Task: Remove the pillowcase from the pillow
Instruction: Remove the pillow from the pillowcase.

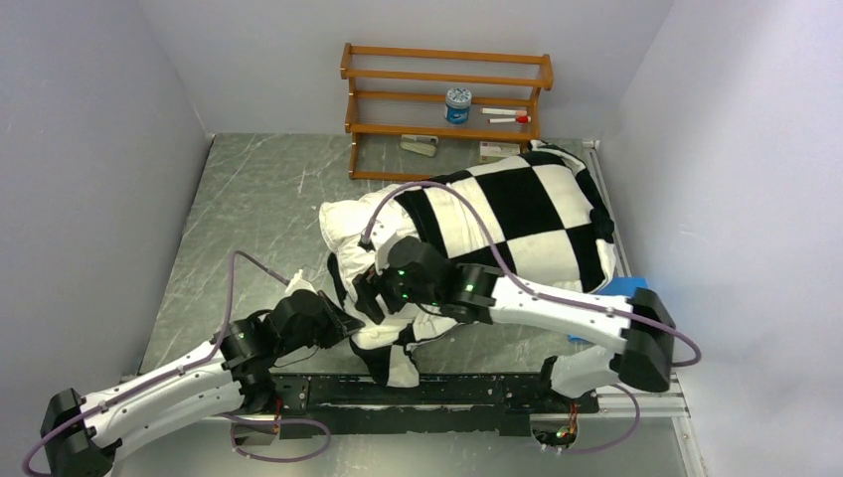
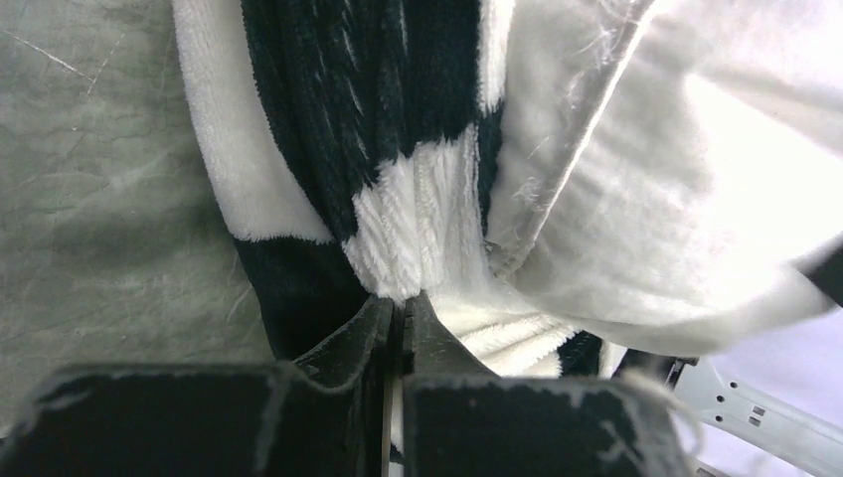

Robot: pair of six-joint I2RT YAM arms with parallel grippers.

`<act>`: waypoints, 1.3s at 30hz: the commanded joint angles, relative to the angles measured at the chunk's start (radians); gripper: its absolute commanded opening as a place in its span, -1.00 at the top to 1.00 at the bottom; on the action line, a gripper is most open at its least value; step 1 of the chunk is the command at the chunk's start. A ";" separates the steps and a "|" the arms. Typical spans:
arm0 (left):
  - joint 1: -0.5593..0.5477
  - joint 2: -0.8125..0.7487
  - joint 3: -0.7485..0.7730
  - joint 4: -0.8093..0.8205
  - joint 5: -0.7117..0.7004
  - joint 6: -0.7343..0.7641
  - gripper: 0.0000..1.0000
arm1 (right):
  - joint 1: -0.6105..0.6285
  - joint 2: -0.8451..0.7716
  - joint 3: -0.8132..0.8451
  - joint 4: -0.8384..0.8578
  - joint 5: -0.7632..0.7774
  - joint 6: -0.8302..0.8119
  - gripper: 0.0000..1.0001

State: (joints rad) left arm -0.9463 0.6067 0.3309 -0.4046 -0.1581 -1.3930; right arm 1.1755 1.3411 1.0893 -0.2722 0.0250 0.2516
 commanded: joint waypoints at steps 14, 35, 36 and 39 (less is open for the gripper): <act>0.001 0.006 -0.058 -0.113 -0.024 0.003 0.90 | -0.077 0.465 0.239 -0.102 0.529 0.140 0.40; -0.004 0.192 -0.206 0.018 0.050 -0.021 0.90 | -0.342 0.075 0.314 0.121 0.208 0.296 1.00; -0.003 0.207 -0.207 0.023 0.047 -0.019 0.91 | -0.344 0.067 0.309 0.130 0.198 0.304 1.00; -0.006 0.245 -0.204 0.046 0.040 -0.009 0.90 | -0.344 0.040 0.292 0.160 0.154 0.303 1.00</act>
State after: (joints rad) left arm -0.9329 0.7601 0.2314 0.0010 -0.2115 -1.4818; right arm 0.9073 1.5303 1.3251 -0.4751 0.0658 0.5327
